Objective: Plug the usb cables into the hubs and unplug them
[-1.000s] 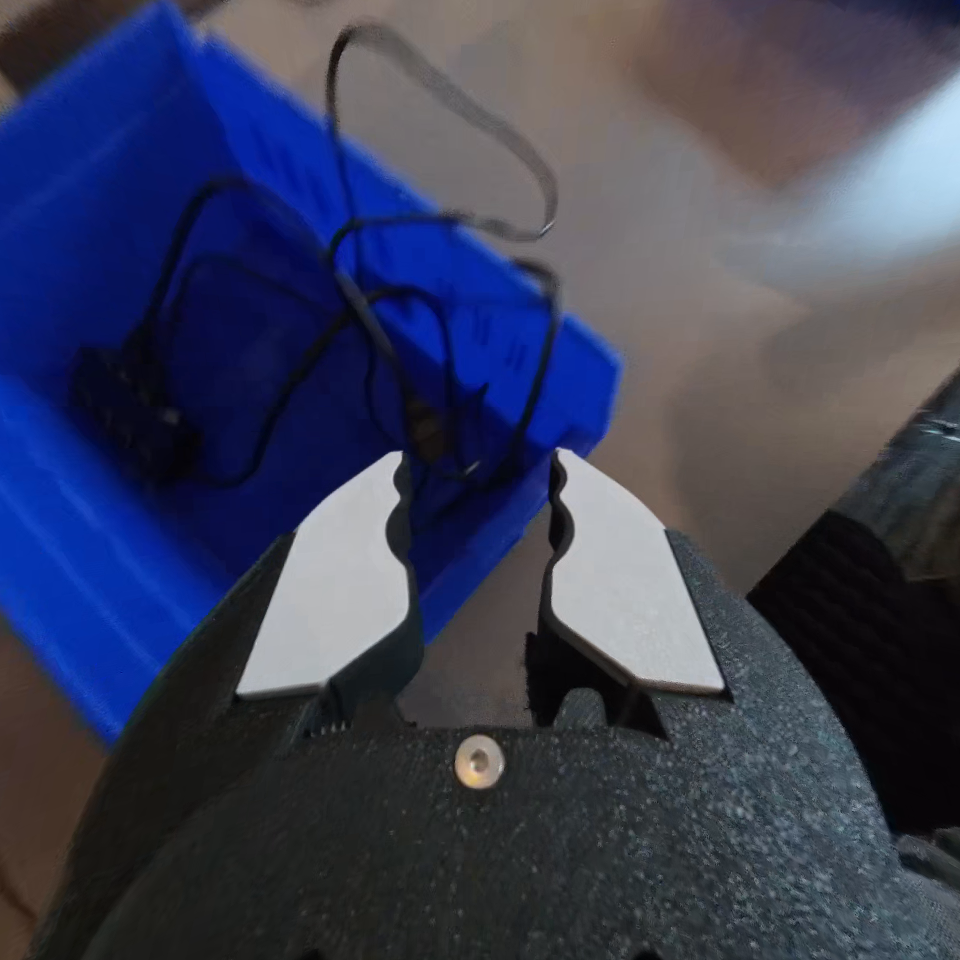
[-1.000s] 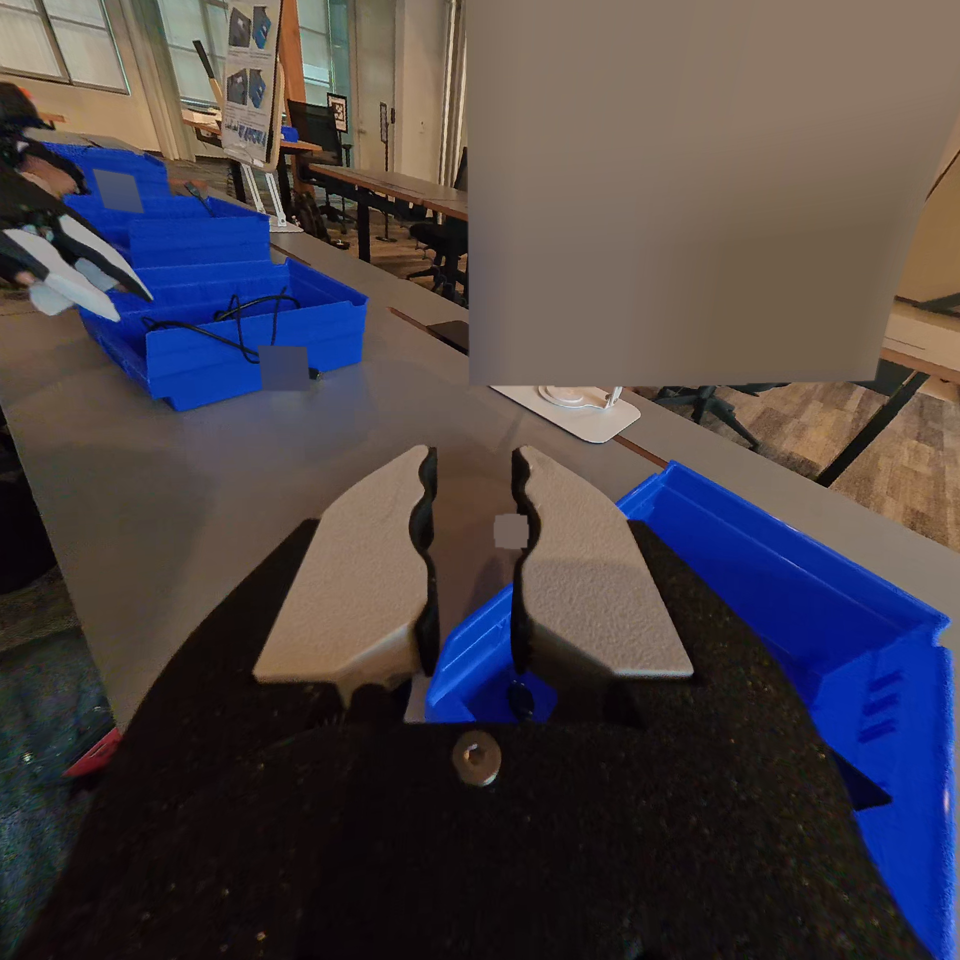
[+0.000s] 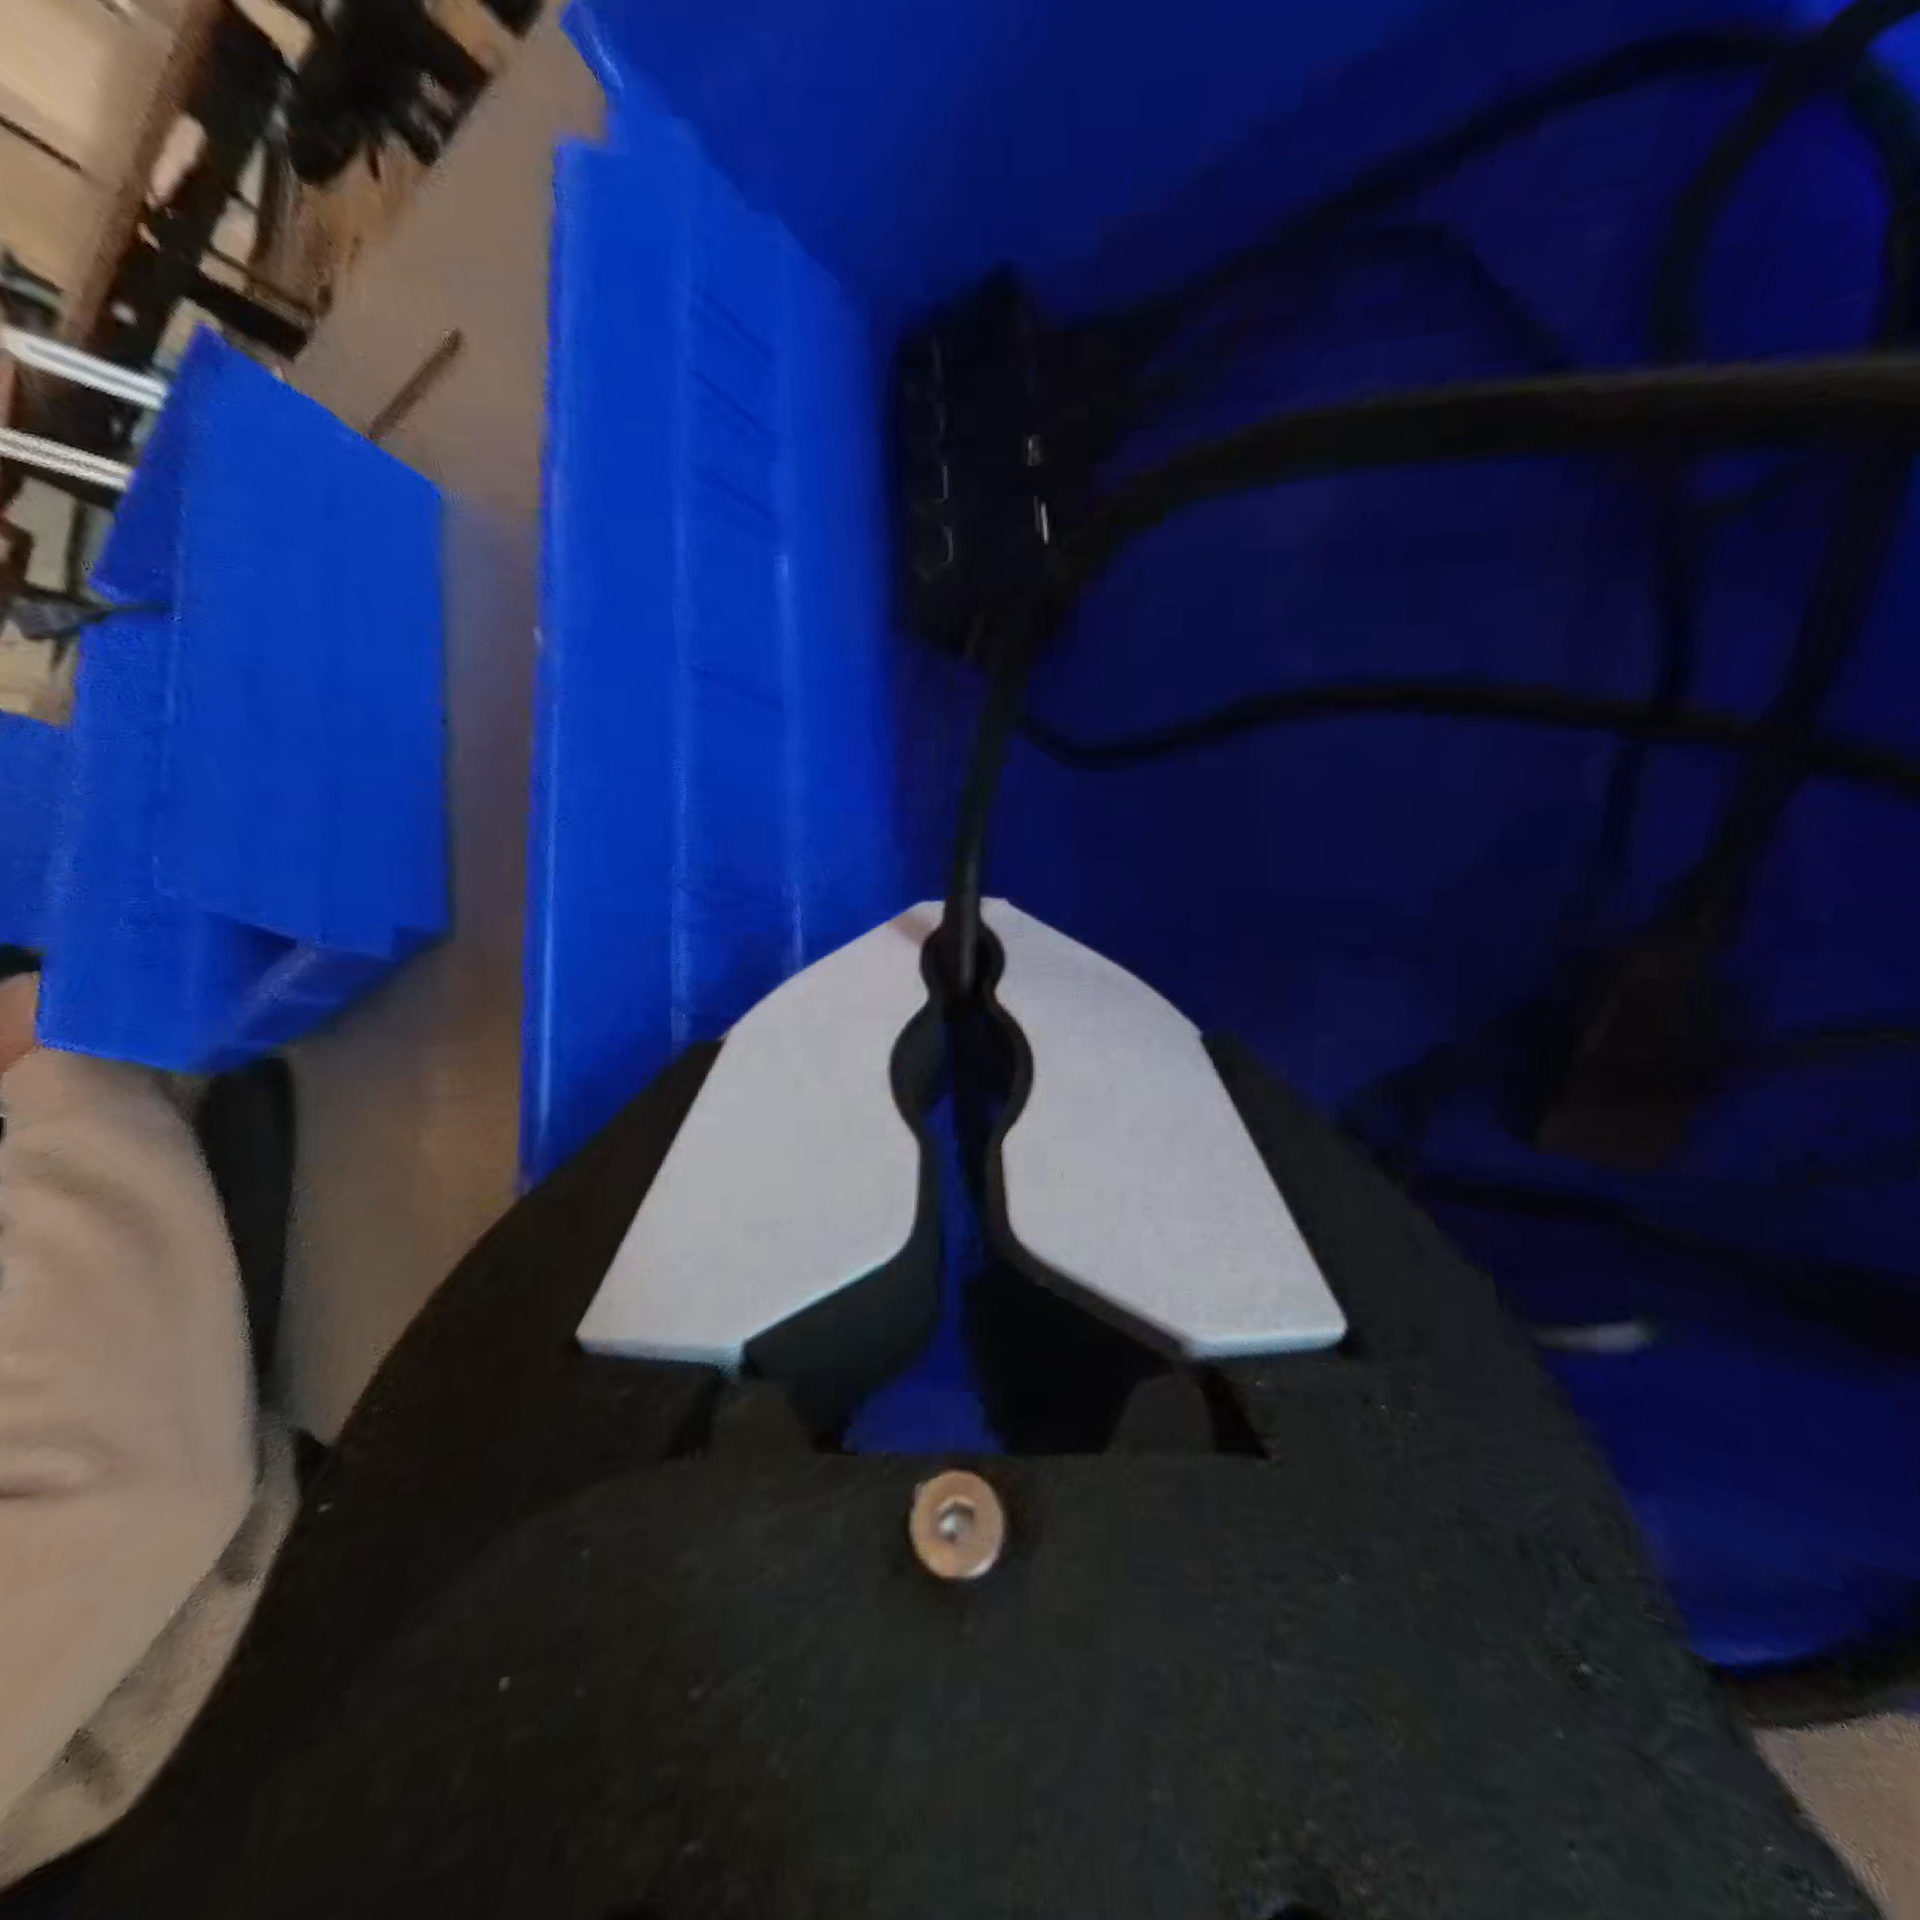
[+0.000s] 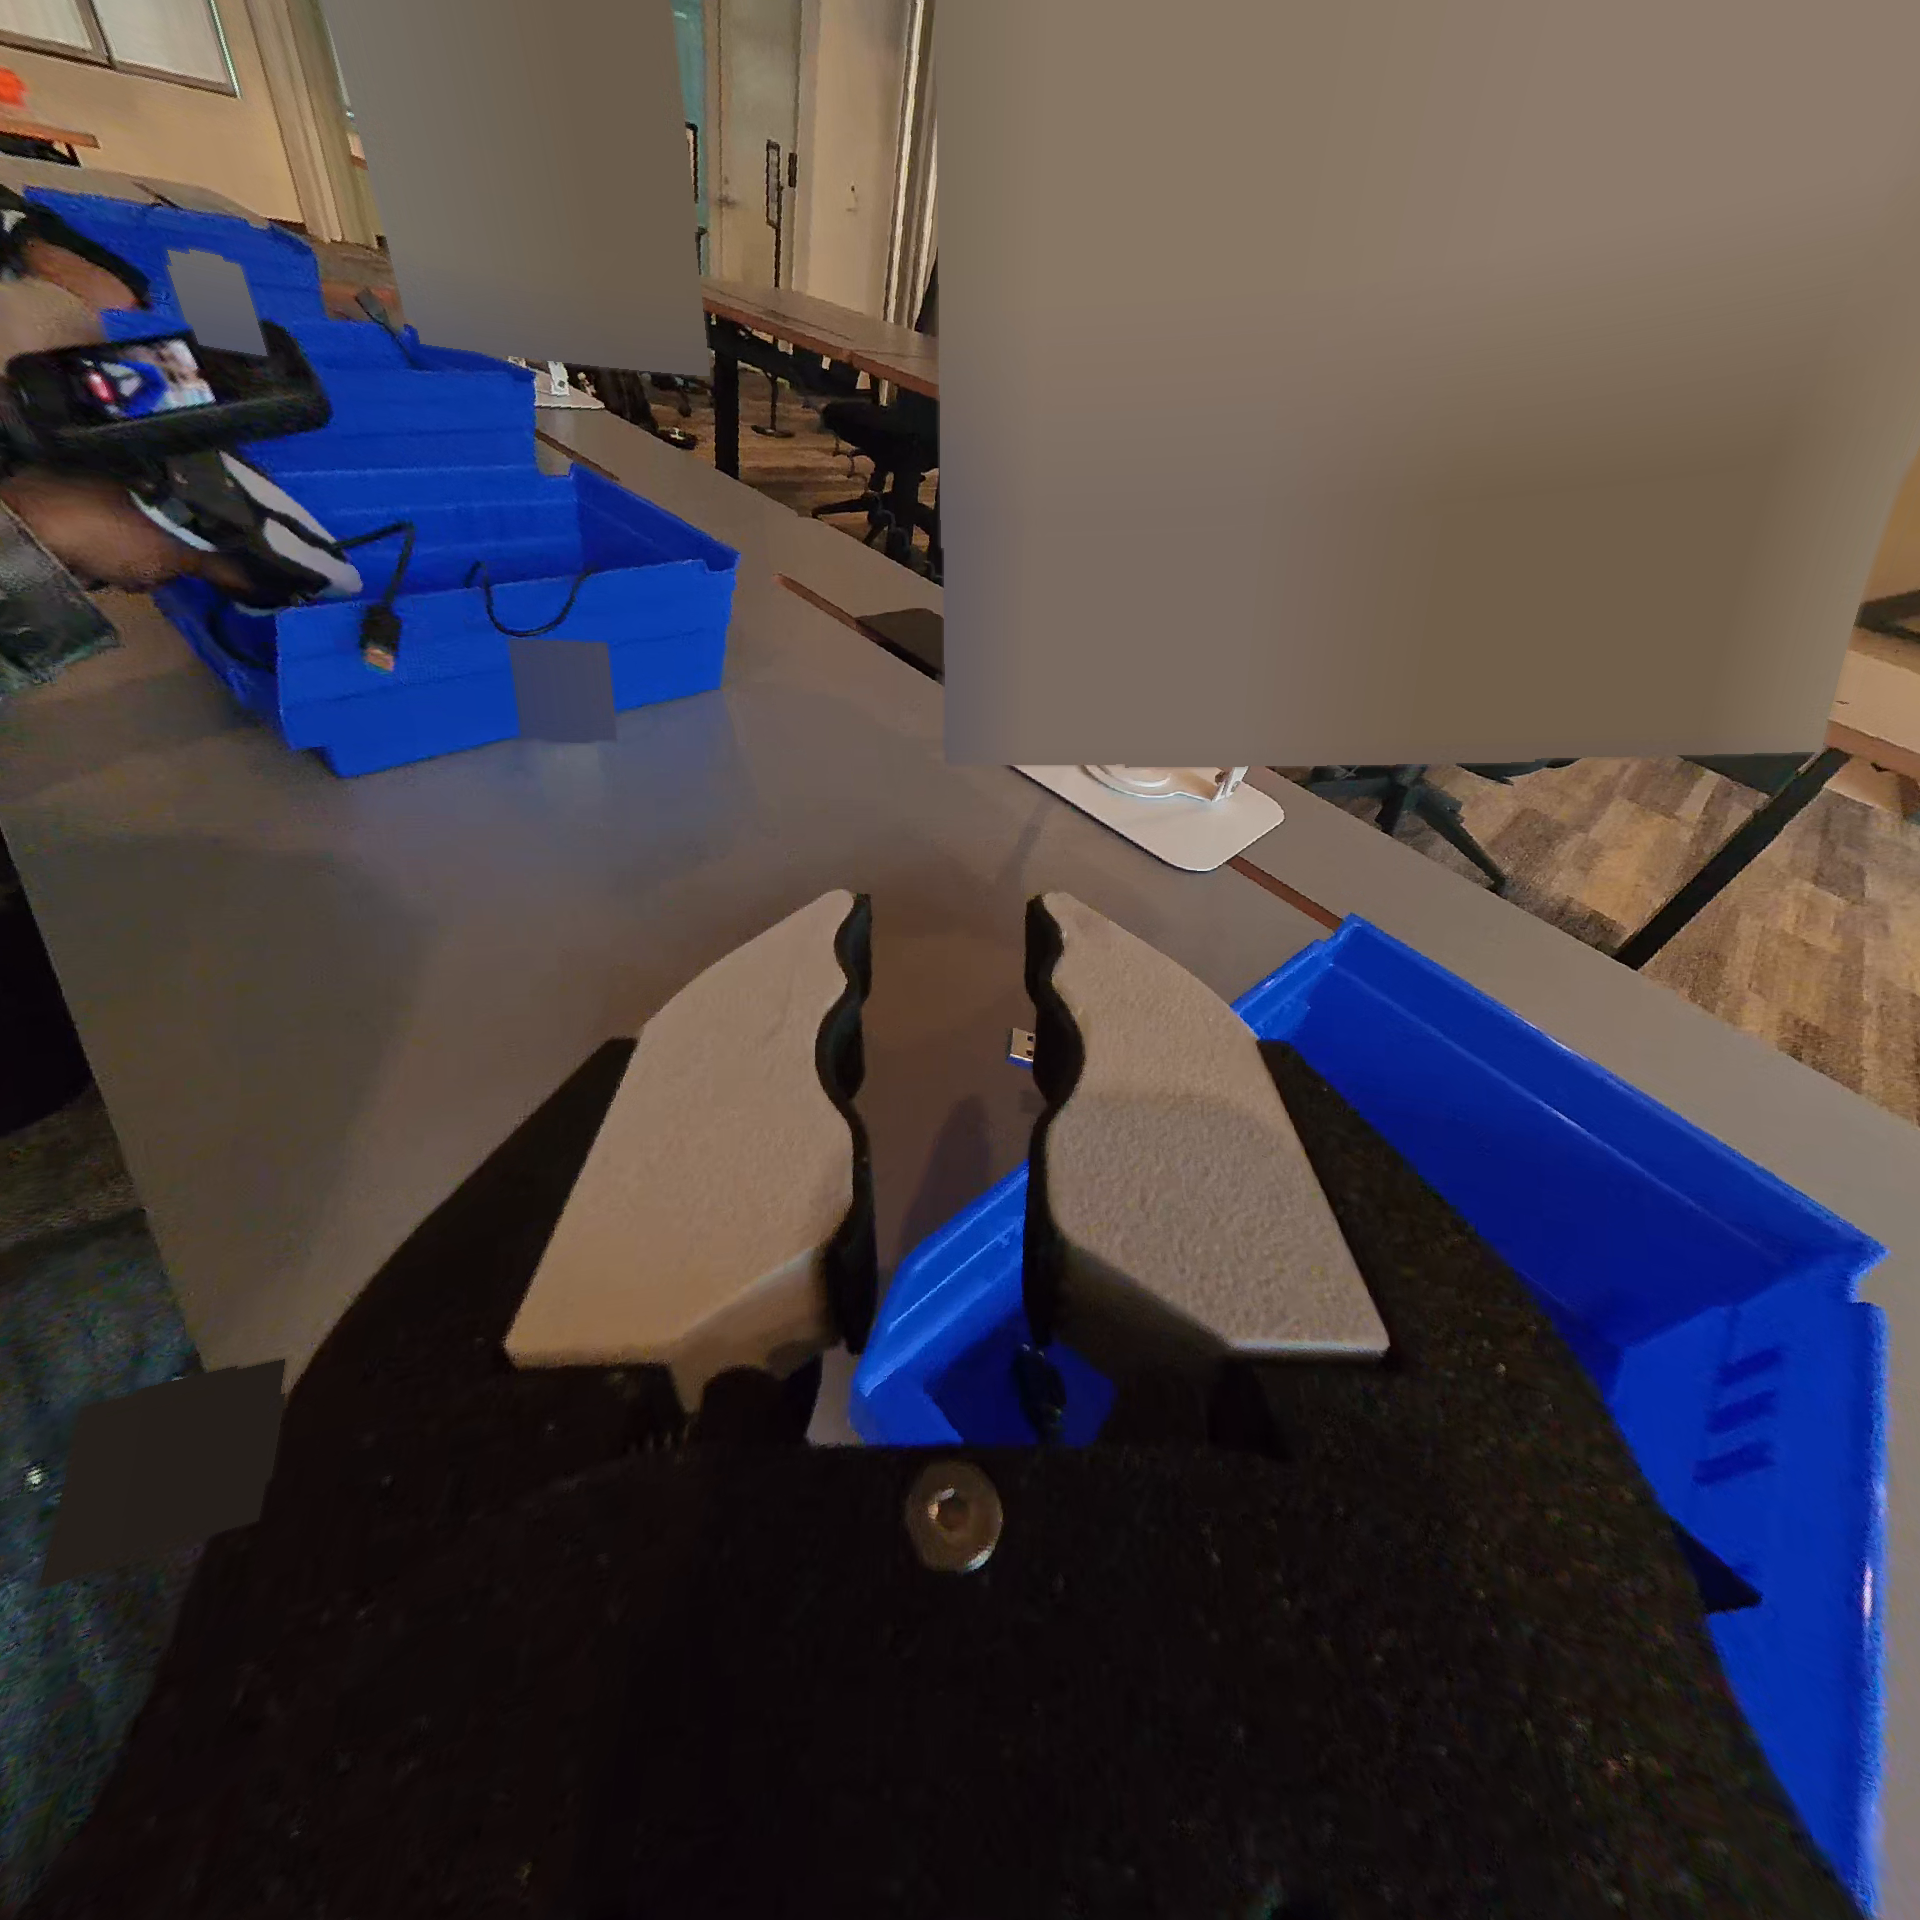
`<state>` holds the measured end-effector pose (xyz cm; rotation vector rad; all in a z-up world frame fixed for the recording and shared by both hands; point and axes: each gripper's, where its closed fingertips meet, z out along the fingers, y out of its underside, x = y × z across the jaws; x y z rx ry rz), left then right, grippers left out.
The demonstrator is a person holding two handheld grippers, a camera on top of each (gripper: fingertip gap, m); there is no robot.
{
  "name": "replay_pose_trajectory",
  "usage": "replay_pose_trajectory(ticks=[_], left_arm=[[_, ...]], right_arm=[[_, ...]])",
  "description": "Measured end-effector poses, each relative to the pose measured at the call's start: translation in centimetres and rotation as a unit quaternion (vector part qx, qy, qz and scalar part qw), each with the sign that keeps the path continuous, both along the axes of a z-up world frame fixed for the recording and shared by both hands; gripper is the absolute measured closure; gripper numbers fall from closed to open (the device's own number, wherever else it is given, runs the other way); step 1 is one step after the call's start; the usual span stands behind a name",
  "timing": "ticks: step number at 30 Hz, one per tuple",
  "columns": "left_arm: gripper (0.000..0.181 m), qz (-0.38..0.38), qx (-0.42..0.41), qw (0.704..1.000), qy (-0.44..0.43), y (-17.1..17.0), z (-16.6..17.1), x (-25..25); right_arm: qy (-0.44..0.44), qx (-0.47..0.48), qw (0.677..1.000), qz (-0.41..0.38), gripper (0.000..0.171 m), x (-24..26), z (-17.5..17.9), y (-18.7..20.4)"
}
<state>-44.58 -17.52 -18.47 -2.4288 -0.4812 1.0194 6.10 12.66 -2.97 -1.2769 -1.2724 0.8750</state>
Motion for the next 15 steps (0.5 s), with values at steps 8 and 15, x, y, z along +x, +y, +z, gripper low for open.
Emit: replay_pose_trajectory(ticks=[8,15], left_arm=[[0.111,-0.056,0.122,0.989,-0.062,0.7,3.3,1.8],[0.128,-0.094,0.147,0.985,0.006,-0.9,8.4,1.9]], right_arm=[[-0.001,-0.002,1.0,-0.002,0.143,0.2,-0.1,0.3],[0.001,0.002,1.0,0.006,0.143,0.1,0.0,-0.2]])
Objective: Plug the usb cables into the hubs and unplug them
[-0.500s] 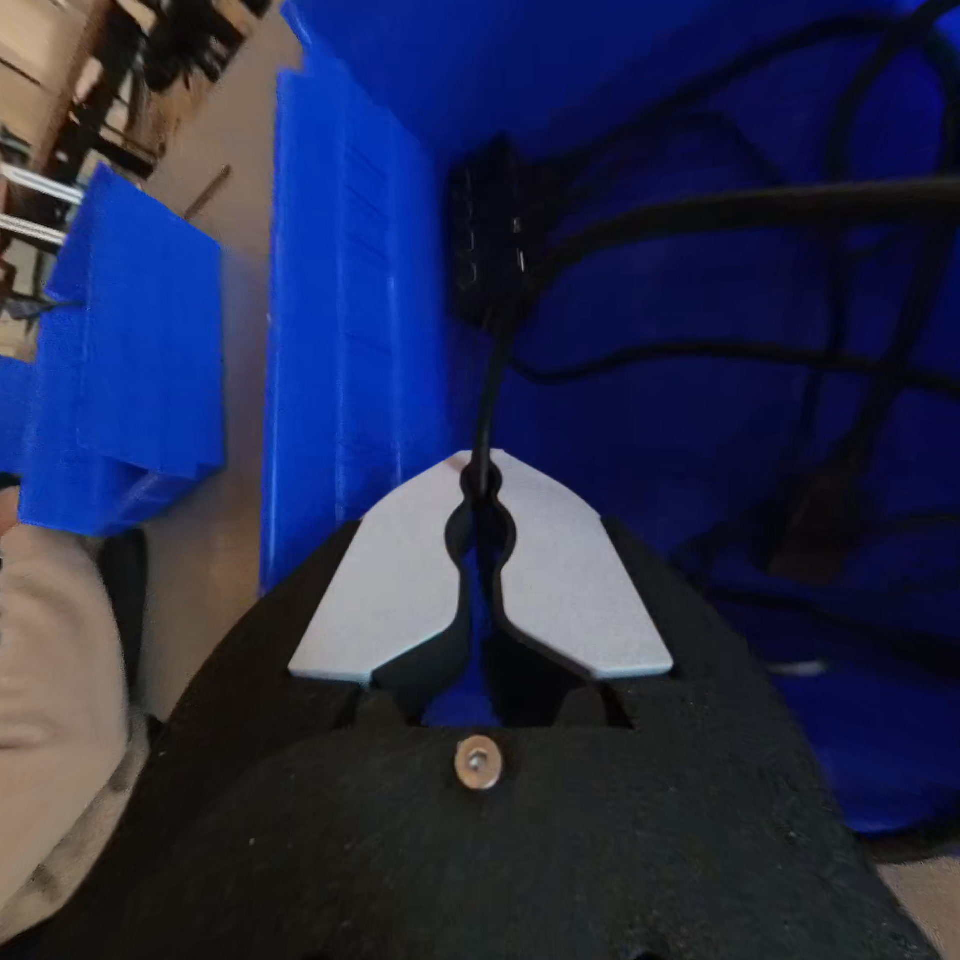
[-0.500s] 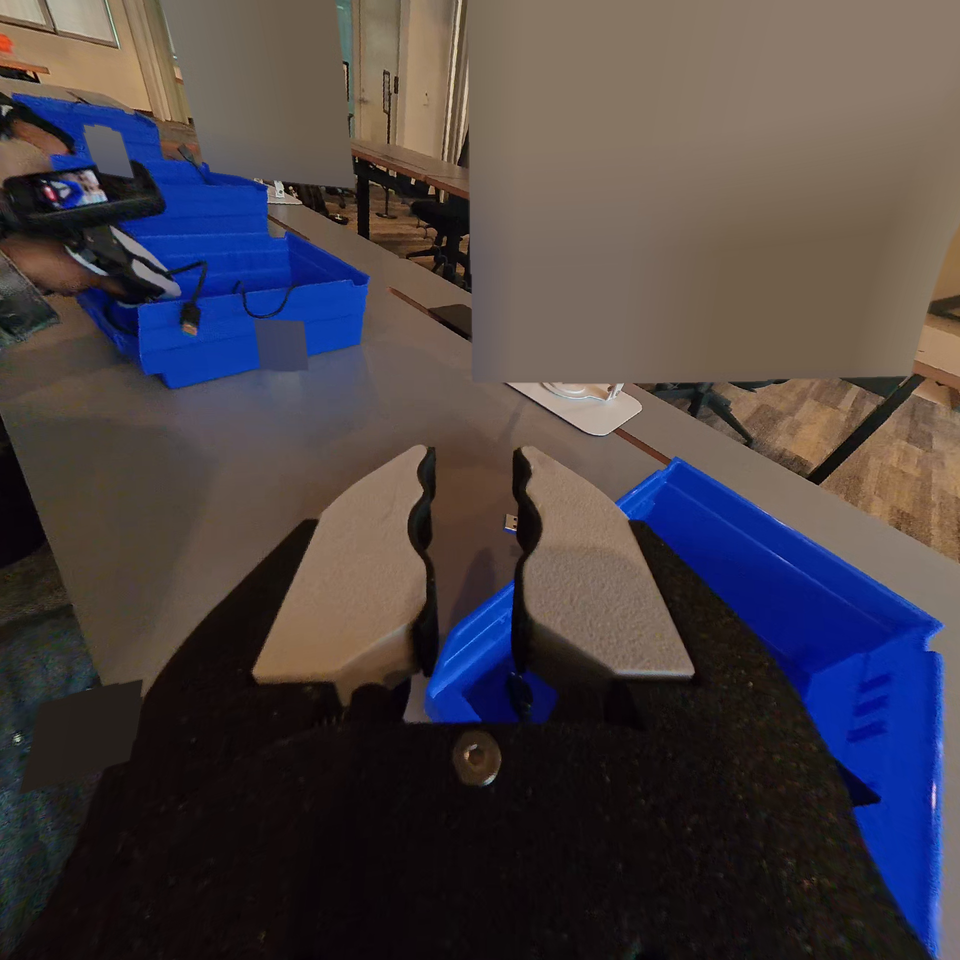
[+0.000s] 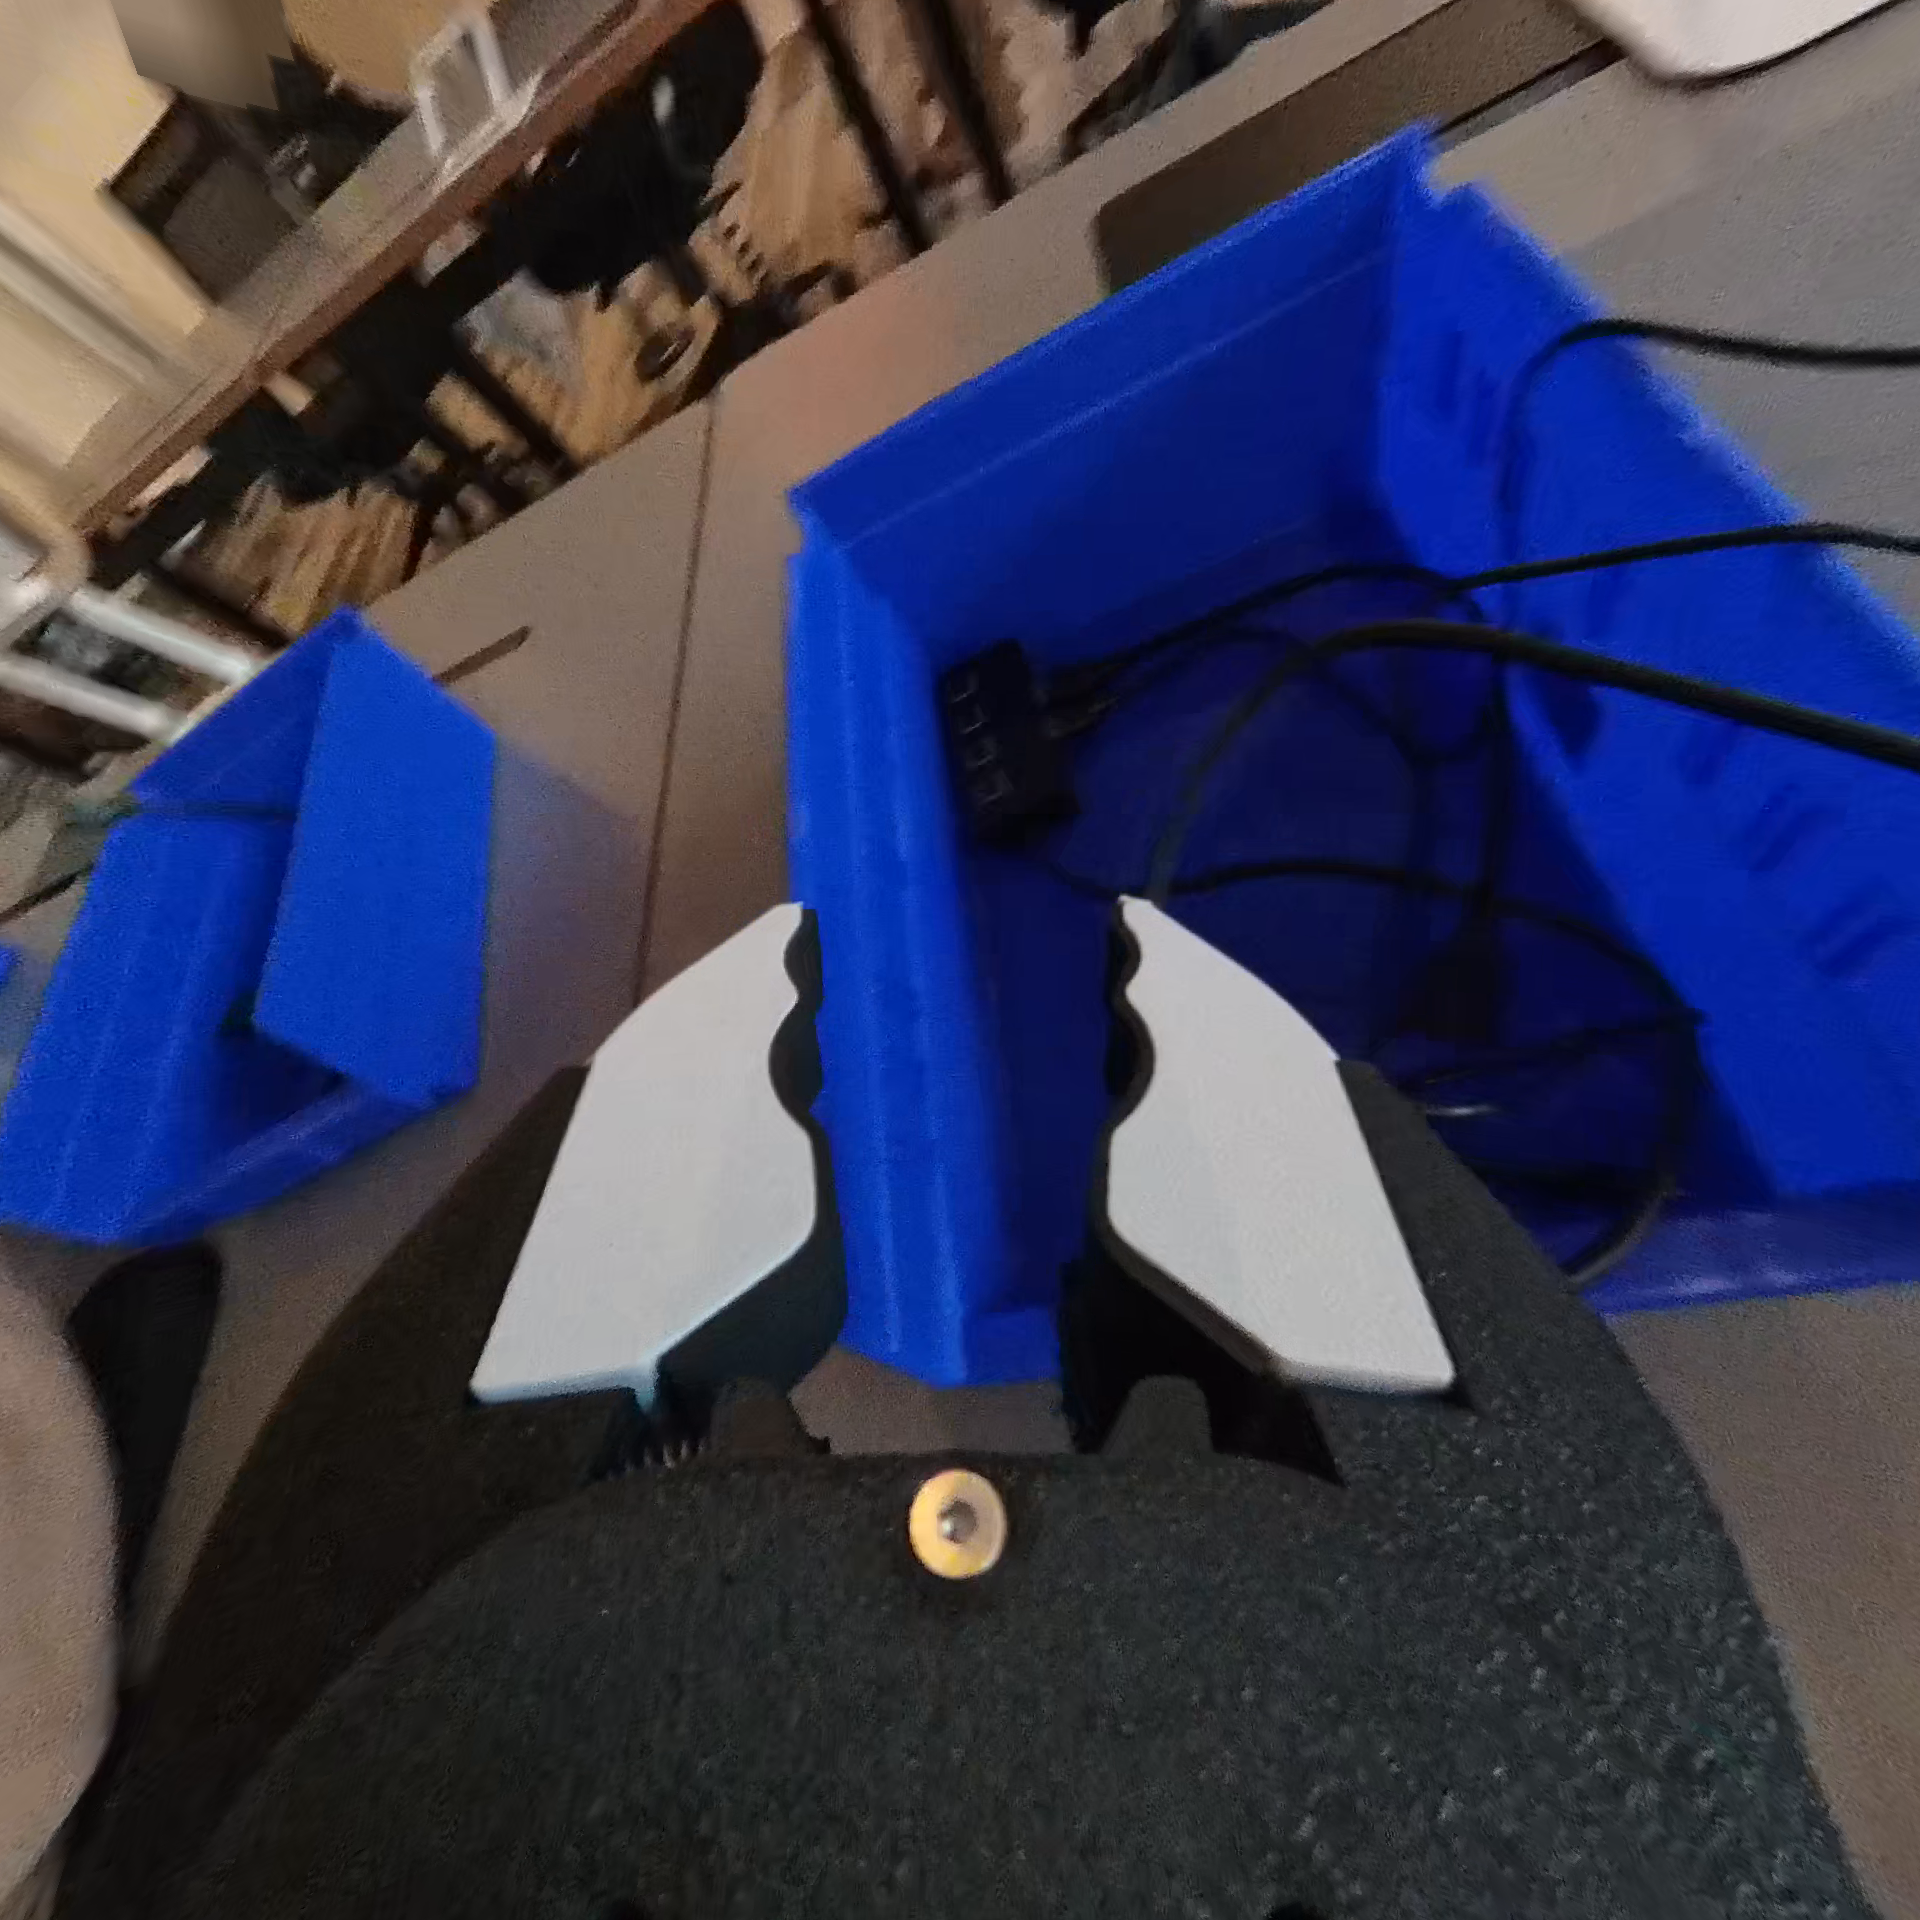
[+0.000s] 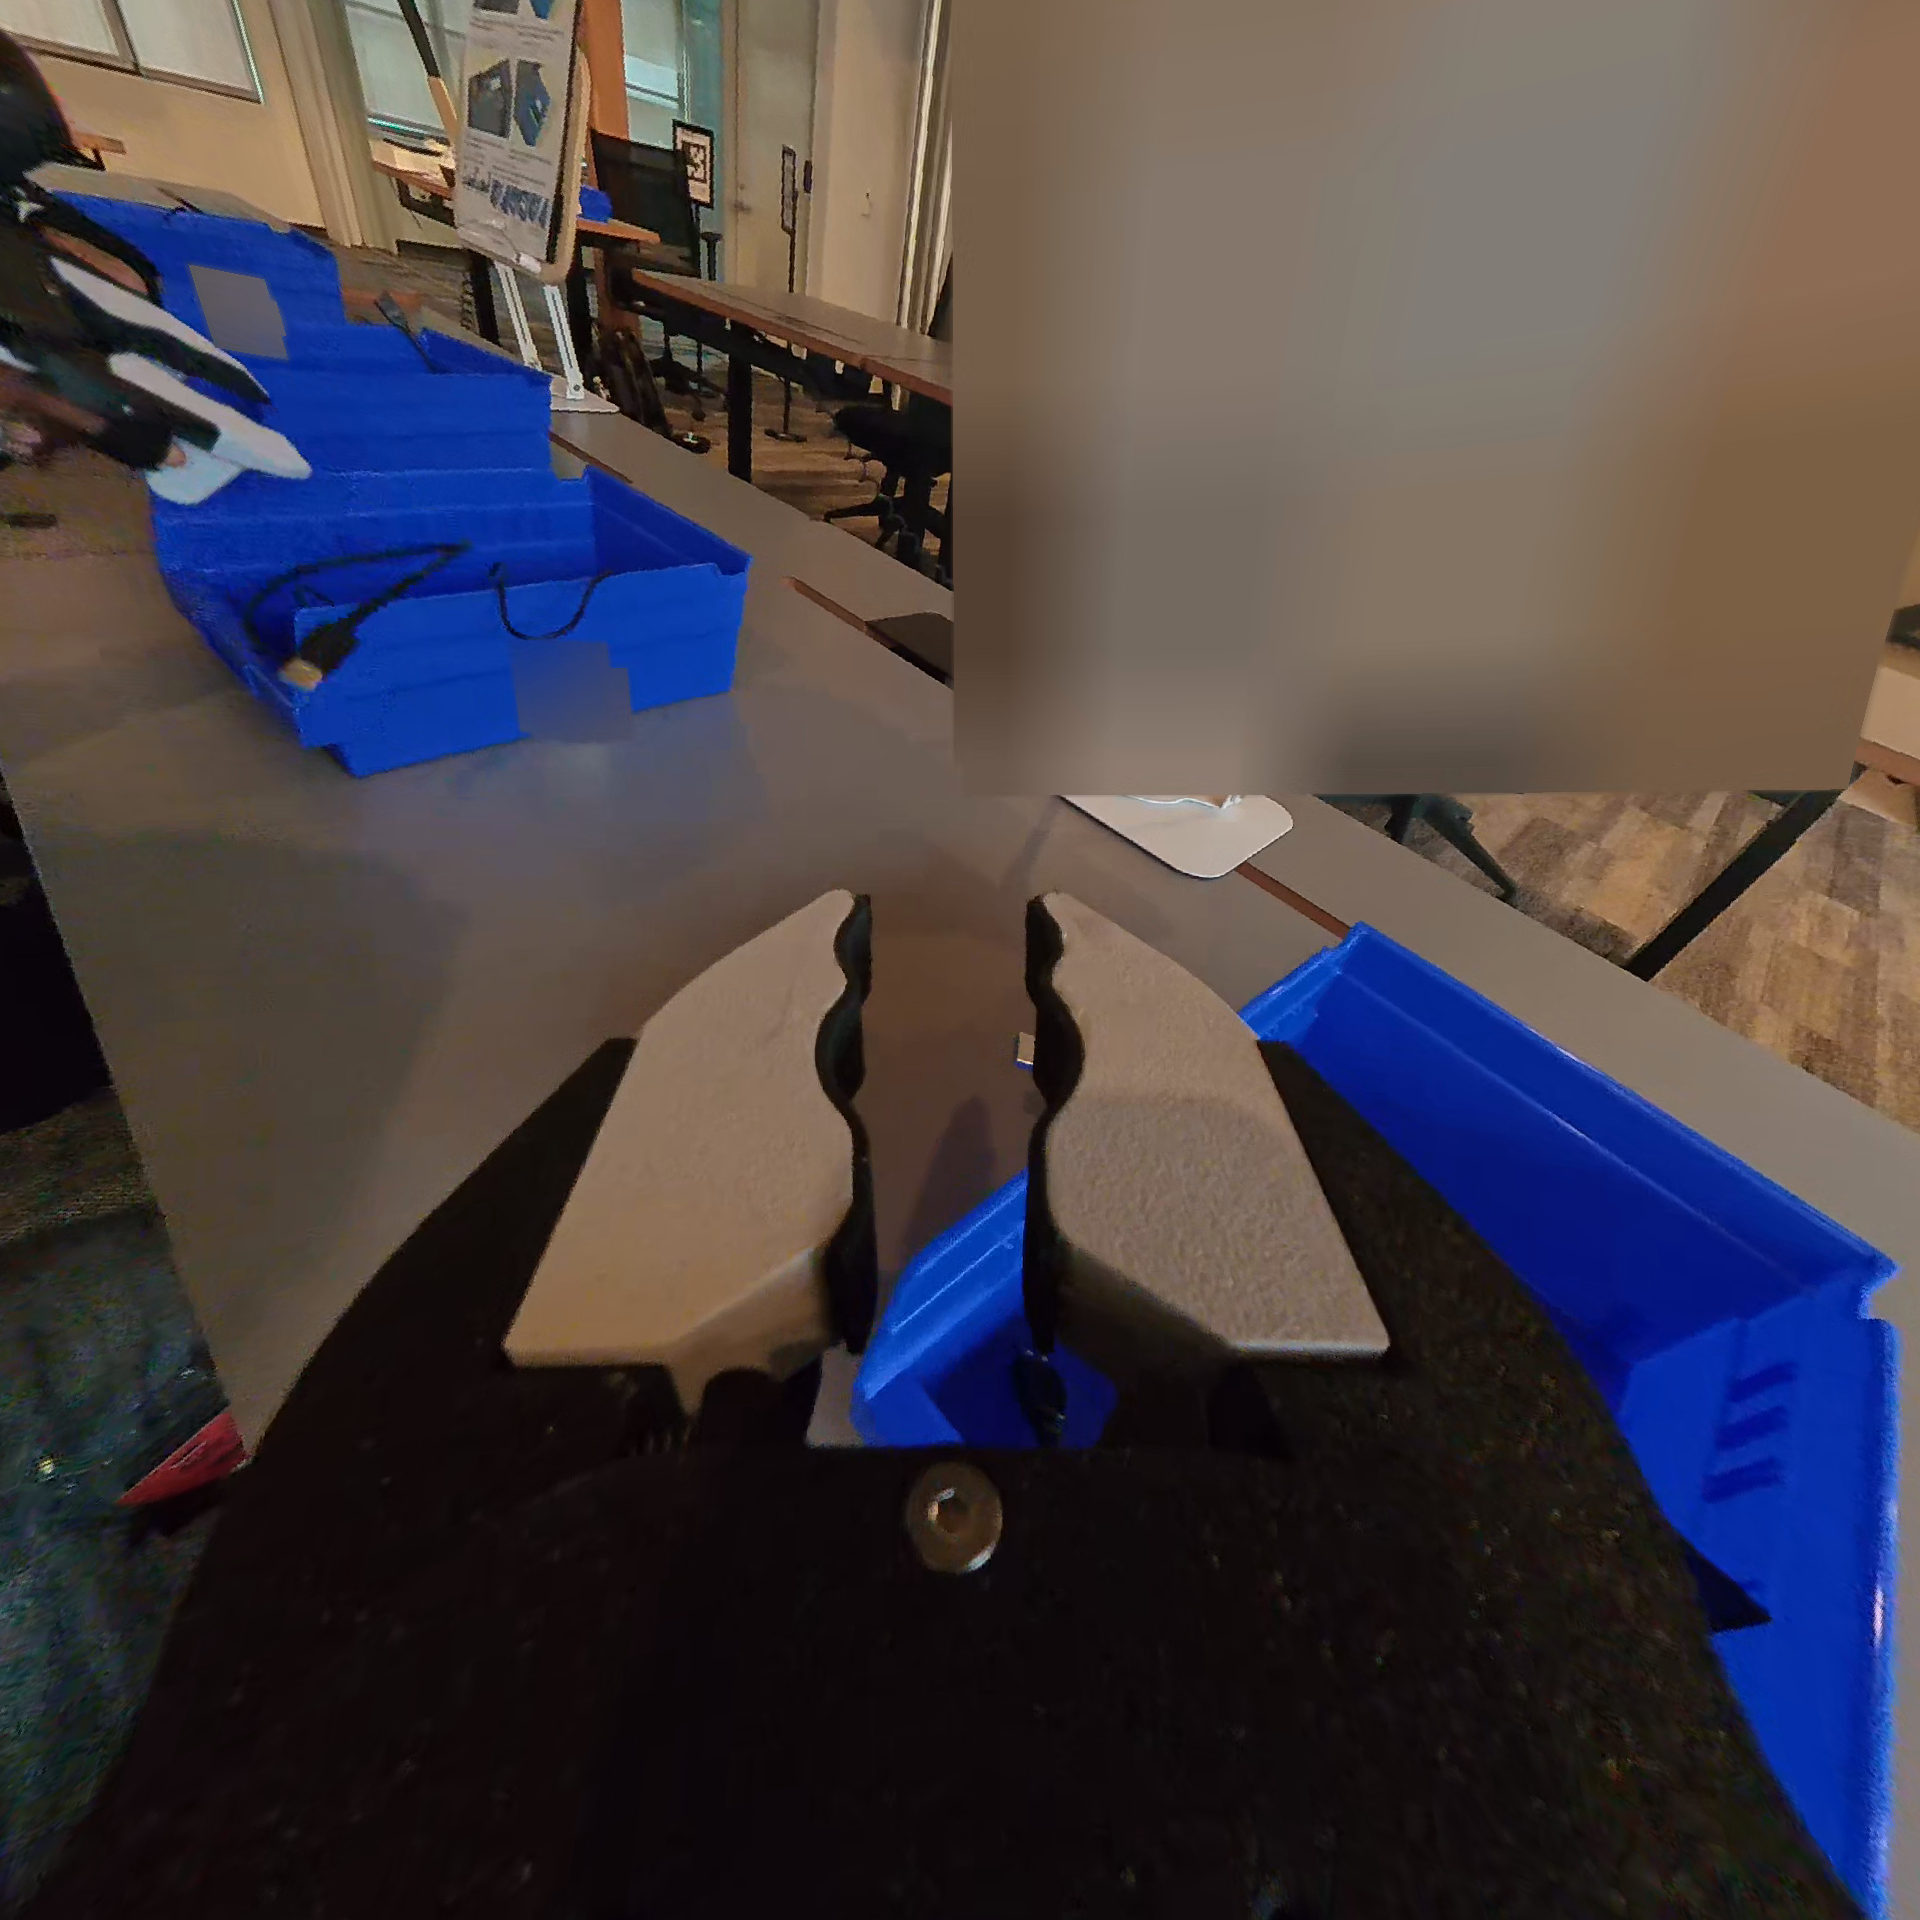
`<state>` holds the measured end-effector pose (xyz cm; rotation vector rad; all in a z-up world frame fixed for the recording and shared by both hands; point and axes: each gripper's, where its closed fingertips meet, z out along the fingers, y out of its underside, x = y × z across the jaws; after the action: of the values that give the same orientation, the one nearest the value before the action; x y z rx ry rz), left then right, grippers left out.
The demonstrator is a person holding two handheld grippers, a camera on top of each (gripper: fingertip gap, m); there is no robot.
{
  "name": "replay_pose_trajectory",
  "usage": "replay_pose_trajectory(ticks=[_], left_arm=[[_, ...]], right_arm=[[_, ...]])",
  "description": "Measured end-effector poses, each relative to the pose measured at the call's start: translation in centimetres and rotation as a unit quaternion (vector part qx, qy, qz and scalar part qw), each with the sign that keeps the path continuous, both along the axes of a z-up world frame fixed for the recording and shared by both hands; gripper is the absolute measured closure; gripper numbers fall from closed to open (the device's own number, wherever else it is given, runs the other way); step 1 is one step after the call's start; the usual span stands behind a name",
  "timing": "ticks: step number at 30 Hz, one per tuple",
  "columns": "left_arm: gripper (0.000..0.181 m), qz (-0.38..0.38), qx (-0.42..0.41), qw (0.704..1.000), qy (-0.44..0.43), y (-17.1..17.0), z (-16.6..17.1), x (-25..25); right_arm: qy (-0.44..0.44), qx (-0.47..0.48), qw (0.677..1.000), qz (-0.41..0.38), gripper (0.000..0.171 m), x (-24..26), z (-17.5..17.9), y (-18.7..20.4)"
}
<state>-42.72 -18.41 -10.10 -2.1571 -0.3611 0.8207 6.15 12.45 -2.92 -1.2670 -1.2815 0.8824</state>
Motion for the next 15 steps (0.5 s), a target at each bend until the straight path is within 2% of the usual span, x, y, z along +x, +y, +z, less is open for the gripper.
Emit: replay_pose_trajectory(ticks=[2,3,5,7,8,11,15], left_arm=[[0.137,0.06,-0.019,0.998,0.017,-1.6,0.2,-2.0],[0.137,0.05,-0.029,0.998,0.021,-1.6,0.1,-2.0],[0.142,-0.058,-0.006,0.998,0.039,0.8,0.7,0.8],[0.144,-0.218,0.021,0.972,0.089,3.6,1.9,5.9],[0.148,-0.271,0.022,0.955,0.117,4.4,2.2,8.2],[0.15,-0.345,-0.027,0.922,0.171,5.5,1.4,12.0],[0.151,-0.413,-0.04,0.894,0.17,6.1,-0.3,15.7]], right_arm=[[0.01,-0.004,1.0,0.015,0.144,-0.2,0.4,-0.7],[0.018,-0.013,0.999,0.045,0.145,-0.7,0.6,-1.8],[0.036,-0.042,0.99,0.127,0.145,-2.5,1.0,-5.1],[0.039,-0.062,0.98,0.186,0.143,-5.5,0.7,-7.9],[0.026,-0.065,0.976,0.205,0.137,-7.3,0.1,-9.1],[-0.041,-0.025,0.966,0.252,0.113,-13.6,-2.9,-12.2],[-0.085,0.102,0.94,0.314,0.106,-22.2,-6.3,-15.7]])
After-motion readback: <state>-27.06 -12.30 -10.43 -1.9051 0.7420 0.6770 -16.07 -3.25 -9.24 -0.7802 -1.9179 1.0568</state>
